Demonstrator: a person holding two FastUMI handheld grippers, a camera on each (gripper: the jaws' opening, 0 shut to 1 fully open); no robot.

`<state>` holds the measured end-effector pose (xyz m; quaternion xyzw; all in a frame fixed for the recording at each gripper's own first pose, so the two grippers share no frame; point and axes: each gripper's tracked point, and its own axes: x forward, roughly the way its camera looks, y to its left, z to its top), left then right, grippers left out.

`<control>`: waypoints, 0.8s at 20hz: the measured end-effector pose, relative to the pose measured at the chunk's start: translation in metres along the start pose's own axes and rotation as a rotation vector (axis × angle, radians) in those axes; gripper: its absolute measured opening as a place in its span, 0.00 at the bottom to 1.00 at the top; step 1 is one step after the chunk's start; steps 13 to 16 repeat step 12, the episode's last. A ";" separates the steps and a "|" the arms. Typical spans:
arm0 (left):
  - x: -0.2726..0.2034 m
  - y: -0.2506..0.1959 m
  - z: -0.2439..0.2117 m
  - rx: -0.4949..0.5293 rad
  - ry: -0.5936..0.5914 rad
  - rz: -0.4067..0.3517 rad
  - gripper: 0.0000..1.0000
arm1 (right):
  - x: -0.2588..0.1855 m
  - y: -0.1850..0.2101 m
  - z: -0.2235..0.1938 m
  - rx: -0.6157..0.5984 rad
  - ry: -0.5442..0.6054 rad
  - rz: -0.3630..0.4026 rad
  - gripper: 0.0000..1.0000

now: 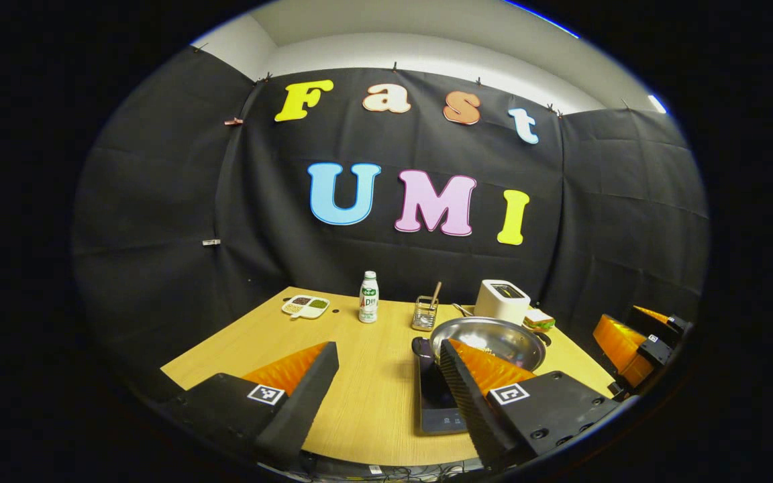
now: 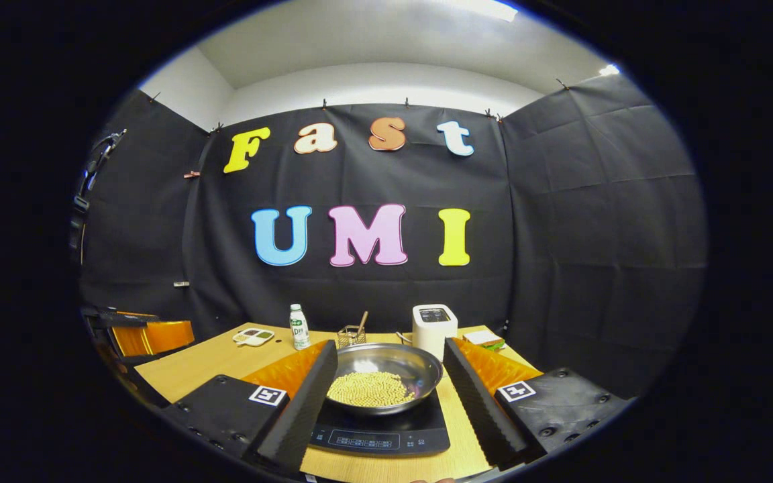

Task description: First push the handle of the pot to place it horizontally, then grasp the pot with both hands and set it on the induction cooktop.

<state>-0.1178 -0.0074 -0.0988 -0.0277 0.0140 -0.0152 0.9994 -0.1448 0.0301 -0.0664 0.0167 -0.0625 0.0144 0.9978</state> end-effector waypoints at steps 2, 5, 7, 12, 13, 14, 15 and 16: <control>0.000 -0.002 -0.004 0.015 0.010 -0.011 0.95 | 0.000 0.001 -0.003 0.006 0.007 0.000 0.98; 0.001 -0.007 -0.006 0.001 0.017 -0.036 0.95 | 0.003 0.002 -0.006 0.023 0.031 0.002 0.98; 0.003 -0.005 -0.008 -0.028 0.028 -0.044 0.95 | 0.005 -0.003 -0.004 0.024 0.027 -0.016 0.98; 0.009 0.003 -0.015 -0.041 0.062 -0.033 0.95 | 0.007 -0.012 -0.007 0.033 0.031 -0.057 0.98; 0.009 0.003 -0.015 -0.041 0.062 -0.033 0.95 | 0.007 -0.012 -0.007 0.033 0.031 -0.057 0.98; 0.009 0.003 -0.015 -0.041 0.062 -0.033 0.95 | 0.007 -0.012 -0.007 0.033 0.031 -0.057 0.98; 0.009 0.003 -0.015 -0.041 0.062 -0.033 0.95 | 0.007 -0.012 -0.007 0.033 0.031 -0.057 0.98; 0.009 0.003 -0.015 -0.041 0.062 -0.033 0.95 | 0.007 -0.012 -0.007 0.033 0.031 -0.057 0.98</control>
